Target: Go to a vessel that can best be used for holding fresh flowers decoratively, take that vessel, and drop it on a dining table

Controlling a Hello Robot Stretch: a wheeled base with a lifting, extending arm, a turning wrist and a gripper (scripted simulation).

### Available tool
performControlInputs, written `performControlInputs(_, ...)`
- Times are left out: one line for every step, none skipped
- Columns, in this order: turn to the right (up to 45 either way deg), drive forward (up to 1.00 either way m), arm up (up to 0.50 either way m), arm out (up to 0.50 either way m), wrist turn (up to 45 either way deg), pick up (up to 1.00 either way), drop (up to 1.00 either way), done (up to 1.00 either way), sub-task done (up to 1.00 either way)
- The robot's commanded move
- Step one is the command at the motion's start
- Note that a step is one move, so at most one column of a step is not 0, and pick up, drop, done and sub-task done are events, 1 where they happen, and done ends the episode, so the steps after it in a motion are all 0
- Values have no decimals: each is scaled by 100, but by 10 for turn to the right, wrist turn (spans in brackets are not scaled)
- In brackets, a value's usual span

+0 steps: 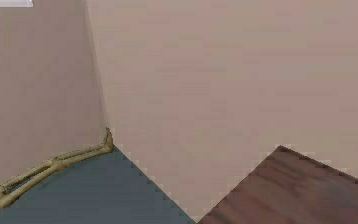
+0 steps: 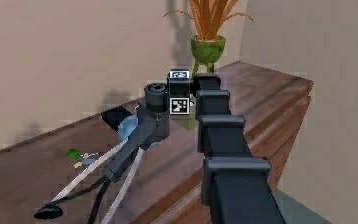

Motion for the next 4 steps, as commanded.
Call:
performControlInputs(0,0,0,0,450,0,0,0,0)
performControlInputs(0,0,0,0,450,0,0,0,0)
performControlInputs(0,0,0,0,210,0,0,0,0)
performControlInputs(0,0,-10,0,0,0,0,0,0)
